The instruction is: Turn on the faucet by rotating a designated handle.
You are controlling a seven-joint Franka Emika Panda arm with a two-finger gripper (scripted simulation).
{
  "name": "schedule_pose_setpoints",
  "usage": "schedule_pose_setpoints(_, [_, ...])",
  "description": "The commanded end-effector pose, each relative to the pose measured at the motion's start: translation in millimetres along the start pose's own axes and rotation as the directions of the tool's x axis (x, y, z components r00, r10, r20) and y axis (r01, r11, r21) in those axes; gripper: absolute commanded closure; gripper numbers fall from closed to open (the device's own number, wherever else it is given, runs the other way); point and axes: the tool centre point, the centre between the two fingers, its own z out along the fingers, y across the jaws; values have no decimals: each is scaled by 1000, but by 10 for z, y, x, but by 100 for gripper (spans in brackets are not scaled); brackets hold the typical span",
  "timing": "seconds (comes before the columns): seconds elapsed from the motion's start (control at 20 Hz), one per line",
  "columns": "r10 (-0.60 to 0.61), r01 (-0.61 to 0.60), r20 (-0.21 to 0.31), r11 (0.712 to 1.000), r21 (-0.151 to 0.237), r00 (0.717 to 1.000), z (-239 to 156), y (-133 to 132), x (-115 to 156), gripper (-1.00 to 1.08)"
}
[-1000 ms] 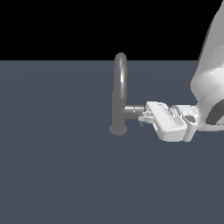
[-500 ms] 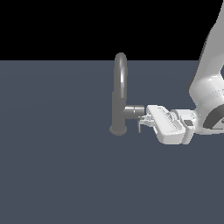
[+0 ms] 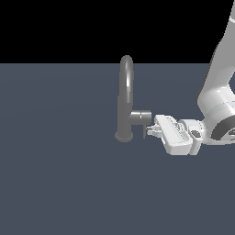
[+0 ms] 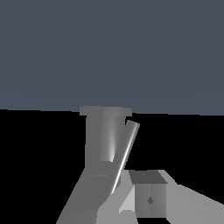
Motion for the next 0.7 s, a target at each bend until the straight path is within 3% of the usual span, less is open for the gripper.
schedule_pose_setpoints(0.0, [6,-6,1,1000,-1,1000,21,-43,46,108])
schedule_pose_setpoints(0.65, [23,-23,6,1000,-9,1000,113,-343,230,108])
